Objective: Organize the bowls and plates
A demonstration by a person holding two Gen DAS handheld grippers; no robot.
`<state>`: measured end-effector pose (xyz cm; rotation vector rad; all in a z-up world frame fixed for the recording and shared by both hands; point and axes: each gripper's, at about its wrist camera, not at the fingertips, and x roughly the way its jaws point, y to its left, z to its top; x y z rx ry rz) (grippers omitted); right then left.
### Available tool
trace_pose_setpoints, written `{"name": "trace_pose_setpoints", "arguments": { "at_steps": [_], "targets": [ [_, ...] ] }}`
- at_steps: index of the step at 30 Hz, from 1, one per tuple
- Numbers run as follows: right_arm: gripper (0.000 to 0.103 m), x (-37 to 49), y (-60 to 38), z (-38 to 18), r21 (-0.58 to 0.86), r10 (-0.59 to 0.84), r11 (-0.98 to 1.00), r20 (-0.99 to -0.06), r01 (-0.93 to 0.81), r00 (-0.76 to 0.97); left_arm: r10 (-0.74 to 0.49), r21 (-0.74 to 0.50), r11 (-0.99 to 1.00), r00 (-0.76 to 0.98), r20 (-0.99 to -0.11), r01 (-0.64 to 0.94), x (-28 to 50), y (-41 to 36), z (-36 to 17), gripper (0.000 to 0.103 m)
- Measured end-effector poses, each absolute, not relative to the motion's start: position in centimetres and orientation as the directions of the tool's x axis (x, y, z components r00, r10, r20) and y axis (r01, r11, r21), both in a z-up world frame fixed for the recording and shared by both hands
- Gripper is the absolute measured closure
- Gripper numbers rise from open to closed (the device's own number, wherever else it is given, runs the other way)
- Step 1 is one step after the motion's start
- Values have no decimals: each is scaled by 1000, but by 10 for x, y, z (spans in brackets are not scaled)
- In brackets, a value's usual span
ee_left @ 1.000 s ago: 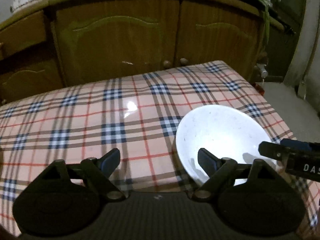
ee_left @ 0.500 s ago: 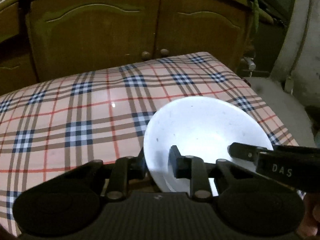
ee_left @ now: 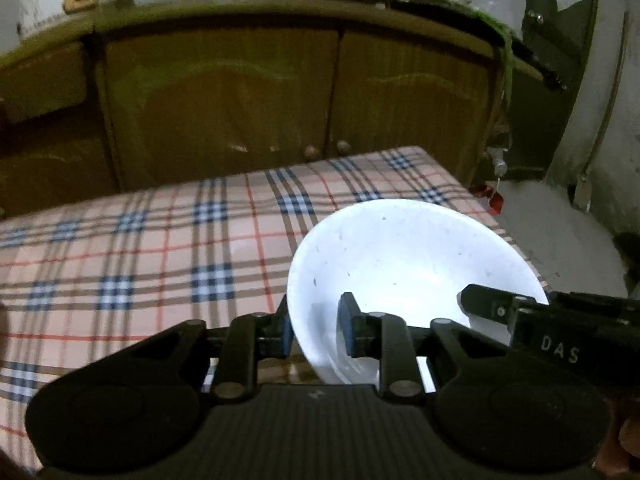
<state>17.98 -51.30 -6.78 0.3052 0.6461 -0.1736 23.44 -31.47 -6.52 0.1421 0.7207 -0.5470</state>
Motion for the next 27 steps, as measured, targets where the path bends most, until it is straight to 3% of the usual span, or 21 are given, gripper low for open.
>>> {"name": "trace_pose_setpoints", "arguments": {
  "at_steps": [16, 27],
  "targets": [
    [82, 106, -453, 14, 187, -55, 965, -547, 186, 835, -416, -39, 871, 692, -590, 490, 161, -267, 2, 78],
    [82, 63, -418, 41, 174, -42, 973, -511, 151, 858, -405, -33, 883, 726, -556, 468, 120, -236, 24, 78]
  ]
}}
